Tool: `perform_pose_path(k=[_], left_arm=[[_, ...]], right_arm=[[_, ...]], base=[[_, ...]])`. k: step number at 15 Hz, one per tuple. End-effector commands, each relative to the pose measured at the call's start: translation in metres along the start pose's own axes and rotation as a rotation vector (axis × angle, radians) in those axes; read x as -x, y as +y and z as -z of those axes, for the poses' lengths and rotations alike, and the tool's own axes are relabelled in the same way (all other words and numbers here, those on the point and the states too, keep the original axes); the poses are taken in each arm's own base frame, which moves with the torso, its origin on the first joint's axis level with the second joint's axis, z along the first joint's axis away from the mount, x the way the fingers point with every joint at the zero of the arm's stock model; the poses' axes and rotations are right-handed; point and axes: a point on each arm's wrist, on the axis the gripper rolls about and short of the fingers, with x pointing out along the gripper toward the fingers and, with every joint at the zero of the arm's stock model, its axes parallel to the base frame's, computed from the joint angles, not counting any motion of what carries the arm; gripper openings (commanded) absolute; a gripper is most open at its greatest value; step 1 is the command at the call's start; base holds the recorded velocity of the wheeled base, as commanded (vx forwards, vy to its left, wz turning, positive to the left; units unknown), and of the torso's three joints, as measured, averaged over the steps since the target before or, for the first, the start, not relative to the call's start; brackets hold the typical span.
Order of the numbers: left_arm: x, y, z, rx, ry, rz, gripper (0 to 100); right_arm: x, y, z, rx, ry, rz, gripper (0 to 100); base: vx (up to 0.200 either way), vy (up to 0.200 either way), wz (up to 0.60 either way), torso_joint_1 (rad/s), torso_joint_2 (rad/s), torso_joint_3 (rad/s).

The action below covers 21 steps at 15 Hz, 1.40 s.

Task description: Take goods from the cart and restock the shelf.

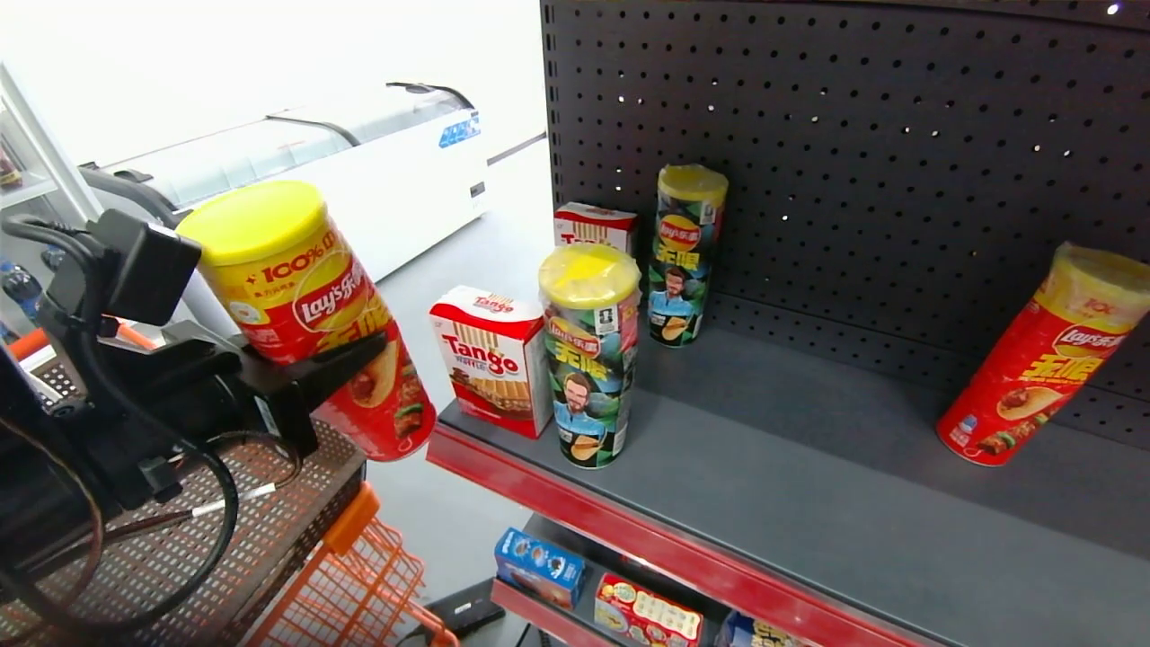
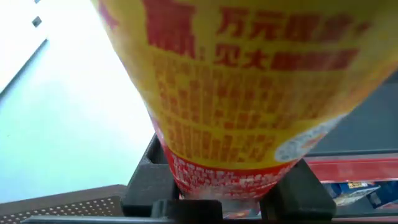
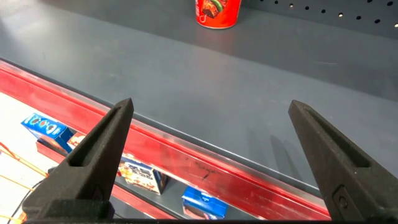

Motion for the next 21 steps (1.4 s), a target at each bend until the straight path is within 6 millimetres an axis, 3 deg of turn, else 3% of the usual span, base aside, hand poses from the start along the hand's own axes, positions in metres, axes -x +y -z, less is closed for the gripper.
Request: perform_pose_path(k=[1, 5, 8, 14, 19, 21], left_arm=[[0.004, -0.004, -0.002, -0.001, -0.011, 0.014, 0], [0.014, -0.015, -0.003, 0.004, -0.021, 0.065, 0], [0.029, -0.035, 0.012, 0.013, 0.048, 0.166, 0], [0.029, -0.049, 0.012, 0.017, 0.048, 0.25, 0], [0.031, -0.075, 0.013, 0.046, 0.057, 0.395, 0], [0.028, -0.076, 0.016, 0.047, 0.073, 0.415, 0]], right_arm=[[0.0, 0.0, 0.0, 0.0, 0.001, 0.0, 100], [0.0, 0.0, 0.0, 0.0, 0.001, 0.0, 100], [0.0, 0.0, 0.0, 0.0, 0.001, 0.0, 100], [0.0, 0.0, 0.0, 0.001, 0.001, -0.001, 100], [0.0, 0.0, 0.0, 0.0, -0.001, -0.001, 100], [0.0, 0.0, 0.0, 0.001, -0.001, -0.001, 100]], base=[[0.0, 0.0, 0.0, 0.0, 0.0, 0.0], [0.0, 0.0, 0.0, 0.0, 0.0, 0.0], [0.0, 0.0, 0.0, 0.0, 0.0, 0.0], [0.0, 0.0, 0.0, 0.0, 0.0, 0.0], [0.0, 0.0, 0.0, 0.0, 0.0, 0.0], [0.0, 0.0, -0.6, 0.0, 0.0, 0.0]])
